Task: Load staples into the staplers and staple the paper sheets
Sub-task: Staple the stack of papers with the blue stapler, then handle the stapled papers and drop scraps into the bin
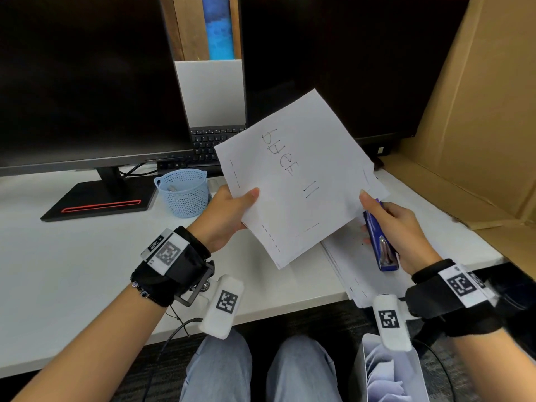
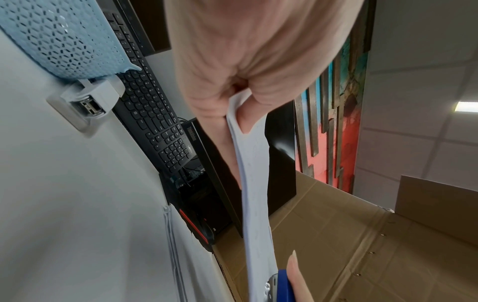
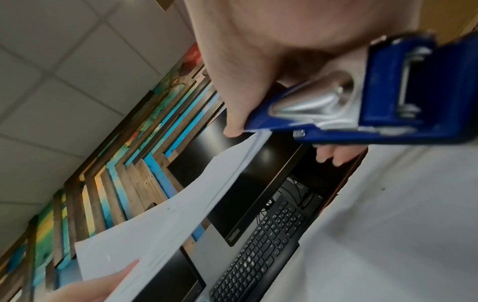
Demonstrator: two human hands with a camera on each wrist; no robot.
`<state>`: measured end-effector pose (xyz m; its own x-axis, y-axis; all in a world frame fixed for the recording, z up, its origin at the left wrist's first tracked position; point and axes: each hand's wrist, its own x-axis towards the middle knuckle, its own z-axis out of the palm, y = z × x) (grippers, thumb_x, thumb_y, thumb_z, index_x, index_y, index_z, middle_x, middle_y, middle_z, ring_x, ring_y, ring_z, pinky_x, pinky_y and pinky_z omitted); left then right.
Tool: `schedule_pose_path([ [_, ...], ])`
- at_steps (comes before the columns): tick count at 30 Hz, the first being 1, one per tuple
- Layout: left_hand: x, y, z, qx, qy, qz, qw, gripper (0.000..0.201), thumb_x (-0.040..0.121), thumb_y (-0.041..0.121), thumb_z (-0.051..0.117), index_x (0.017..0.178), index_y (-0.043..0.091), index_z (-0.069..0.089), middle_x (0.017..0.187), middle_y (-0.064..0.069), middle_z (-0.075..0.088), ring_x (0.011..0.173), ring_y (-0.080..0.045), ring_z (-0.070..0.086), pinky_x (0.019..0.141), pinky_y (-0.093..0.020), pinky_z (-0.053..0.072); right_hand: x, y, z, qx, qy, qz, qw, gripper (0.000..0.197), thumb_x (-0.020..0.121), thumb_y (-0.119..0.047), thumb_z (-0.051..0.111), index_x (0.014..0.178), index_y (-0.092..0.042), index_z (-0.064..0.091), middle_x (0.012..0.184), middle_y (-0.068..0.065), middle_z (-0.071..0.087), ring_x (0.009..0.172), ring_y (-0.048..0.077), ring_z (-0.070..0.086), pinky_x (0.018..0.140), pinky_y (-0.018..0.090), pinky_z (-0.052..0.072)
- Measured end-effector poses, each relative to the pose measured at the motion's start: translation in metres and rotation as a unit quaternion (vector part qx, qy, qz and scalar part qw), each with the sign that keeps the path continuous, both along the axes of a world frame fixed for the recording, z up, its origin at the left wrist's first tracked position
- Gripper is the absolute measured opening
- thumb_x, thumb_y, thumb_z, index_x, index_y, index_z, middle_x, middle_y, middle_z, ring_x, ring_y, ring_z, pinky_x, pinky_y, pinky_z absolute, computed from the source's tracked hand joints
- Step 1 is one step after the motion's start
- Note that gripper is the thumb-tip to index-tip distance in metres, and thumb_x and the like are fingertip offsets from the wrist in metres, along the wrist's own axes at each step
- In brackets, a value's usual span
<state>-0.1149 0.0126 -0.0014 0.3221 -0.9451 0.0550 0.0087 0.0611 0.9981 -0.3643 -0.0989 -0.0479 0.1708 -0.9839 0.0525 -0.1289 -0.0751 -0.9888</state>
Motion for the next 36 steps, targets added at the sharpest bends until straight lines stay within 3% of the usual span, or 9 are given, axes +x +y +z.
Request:
schedule_pose_path([
  [5, 0.008, 0.004, -0.001, -0.001, 0.006, 0.015, 1.0, 0.027, 0.1, 0.011, 0.045, 0.126, 0.02, 0.05, 0.112, 0.003, 0.064, 0.098, -0.014, 0.063, 0.081, -0.037, 0.054, -0.012, -0.019, -0.013, 0.053, -0.026, -0.08, 0.995, 0.074, 0.061, -0.083, 0.059, 0.087, -0.014, 0.048, 0.084, 0.017, 0.056, 0.076, 0.029, 0.059, 0.07, 0.037, 0.051],
  [9, 0.018, 0.009, -0.004, 0.001, 0.014, 0.018, 1.0, 0.031, 0.101, 0.012, 0.044, 0.131, 0.02, 0.048, 0.114, 0.005, 0.065, 0.1, -0.013, 0.063, 0.074, -0.034, 0.057, -0.018, -0.03, -0.021, 0.089, -0.016, -0.1, 0.991, 0.105, 0.067, -0.078, 0.06, 0.148, -0.019, 0.026, 0.119, 0.007, 0.052, 0.11, 0.026, 0.056, 0.086, 0.038, 0.048],
  [14, 0.024, 0.014, -0.008, 0.009, 0.023, 0.026, 0.999, 0.029, 0.101, 0.013, 0.044, 0.128, 0.022, 0.049, 0.112, 0.005, 0.066, 0.098, -0.014, 0.064, 0.07, -0.033, 0.06, -0.013, -0.018, -0.01, -0.076, 0.142, -0.151, 0.975, 0.081, 0.088, -0.04, 0.065, 0.152, -0.02, 0.02, 0.155, 0.014, 0.015, 0.138, 0.033, 0.032, 0.104, 0.04, 0.038],
  [19, 0.022, 0.015, -0.007, 0.016, 0.049, 0.034, 0.998, 0.022, 0.1, 0.01, 0.044, 0.114, 0.024, 0.055, 0.104, 0.005, 0.067, 0.092, -0.014, 0.065, 0.064, -0.031, 0.061, 0.008, 0.015, 0.013, -0.438, 0.233, -0.035, 0.868, 0.062, 0.085, -0.026, 0.068, 0.141, -0.019, 0.043, 0.15, 0.01, 0.027, 0.141, 0.024, 0.025, 0.116, 0.035, 0.026],
  [23, 0.017, 0.017, -0.008, 0.044, 0.081, 0.009, 0.996, 0.023, 0.098, 0.008, 0.047, 0.115, 0.021, 0.055, 0.101, 0.004, 0.07, 0.084, -0.012, 0.07, 0.06, -0.029, 0.06, 0.023, 0.03, 0.019, -0.523, 0.295, 0.122, 0.79, 0.062, 0.083, -0.038, 0.069, 0.14, -0.028, 0.048, 0.15, 0.002, 0.037, 0.145, 0.021, 0.024, 0.118, 0.047, 0.021],
  [27, 0.011, 0.022, -0.008, 0.082, 0.088, -0.056, 0.991, 0.02, 0.098, 0.01, 0.049, 0.114, 0.017, 0.058, 0.099, -0.001, 0.075, 0.081, -0.018, 0.074, 0.067, -0.032, 0.061, 0.03, 0.032, 0.009, -0.535, 0.224, 0.138, 0.803, 0.026, 0.085, -0.039, 0.059, 0.102, -0.027, 0.074, 0.115, -0.007, 0.068, 0.124, 0.01, 0.05, 0.111, 0.049, 0.029],
  [30, 0.011, 0.026, -0.01, 0.101, -0.002, -0.073, 0.992, 0.041, 0.098, 0.025, 0.051, 0.137, 0.018, 0.043, 0.131, -0.007, 0.062, 0.106, -0.027, 0.068, 0.082, -0.039, 0.059, 0.035, 0.036, 0.006, -0.481, 0.205, 0.135, 0.842, 0.027, 0.083, -0.046, 0.063, 0.09, -0.025, 0.077, 0.093, -0.013, 0.072, 0.098, 0.001, 0.059, 0.107, 0.05, 0.035],
  [33, 0.014, 0.027, -0.012, 0.081, -0.192, 0.05, 0.977, 0.08, 0.091, 0.048, 0.052, 0.154, 0.029, 0.006, 0.161, 0.004, 0.013, 0.143, -0.013, 0.024, 0.115, -0.04, 0.028, 0.037, 0.042, 0.007, -0.423, 0.177, 0.121, 0.88, 0.028, 0.08, -0.044, 0.064, 0.085, -0.019, 0.077, 0.08, -0.018, 0.067, 0.073, -0.002, 0.058, 0.104, 0.046, 0.04],
  [36, 0.008, 0.03, -0.003, -0.037, -0.295, 0.097, 0.95, 0.063, 0.093, 0.05, 0.044, 0.15, 0.035, 0.023, 0.157, 0.012, 0.015, 0.136, 0.006, 0.015, 0.109, -0.019, 0.014, 0.037, 0.045, 0.011, -0.378, 0.14, 0.104, 0.909, 0.028, 0.077, -0.043, 0.068, 0.081, -0.016, 0.073, 0.077, -0.013, 0.069, 0.075, 0.003, 0.062, 0.088, 0.035, 0.05],
])
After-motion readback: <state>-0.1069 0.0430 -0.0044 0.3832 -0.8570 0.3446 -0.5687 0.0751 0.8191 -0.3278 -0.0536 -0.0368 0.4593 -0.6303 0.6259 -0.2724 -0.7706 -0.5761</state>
